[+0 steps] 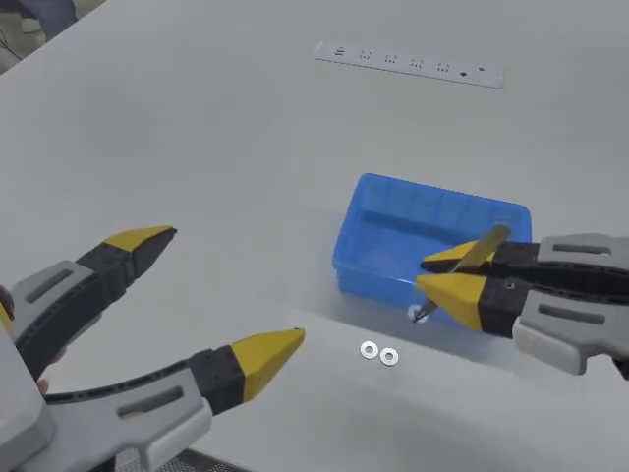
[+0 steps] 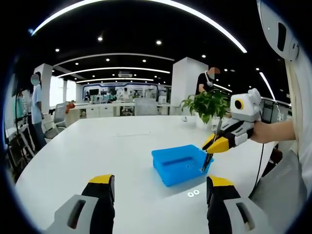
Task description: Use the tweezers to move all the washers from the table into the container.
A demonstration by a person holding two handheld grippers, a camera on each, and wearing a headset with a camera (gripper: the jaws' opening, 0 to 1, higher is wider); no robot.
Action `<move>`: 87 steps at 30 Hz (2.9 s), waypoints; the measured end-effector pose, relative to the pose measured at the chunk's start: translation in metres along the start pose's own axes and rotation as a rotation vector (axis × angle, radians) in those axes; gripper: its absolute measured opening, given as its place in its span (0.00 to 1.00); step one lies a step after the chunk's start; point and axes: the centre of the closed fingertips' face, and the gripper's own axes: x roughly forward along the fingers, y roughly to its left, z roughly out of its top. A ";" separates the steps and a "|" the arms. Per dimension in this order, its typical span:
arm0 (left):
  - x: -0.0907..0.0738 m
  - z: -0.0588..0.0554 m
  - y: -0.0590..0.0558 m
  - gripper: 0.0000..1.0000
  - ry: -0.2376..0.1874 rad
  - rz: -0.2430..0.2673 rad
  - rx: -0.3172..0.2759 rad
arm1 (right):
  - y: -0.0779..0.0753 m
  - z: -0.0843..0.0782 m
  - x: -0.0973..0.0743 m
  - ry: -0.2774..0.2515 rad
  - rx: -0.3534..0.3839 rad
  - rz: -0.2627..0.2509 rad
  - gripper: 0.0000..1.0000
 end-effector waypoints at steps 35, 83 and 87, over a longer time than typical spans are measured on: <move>0.000 -0.003 0.002 0.78 0.023 0.005 0.015 | -0.091 -0.029 0.030 0.043 0.261 -0.139 0.03; 0.000 -0.004 0.002 0.77 0.027 0.000 0.020 | -0.033 -0.003 0.013 -0.049 0.182 -0.056 0.04; 0.000 -0.004 0.002 0.76 0.026 0.001 0.021 | -0.022 -0.010 0.021 -0.047 0.216 -0.004 0.04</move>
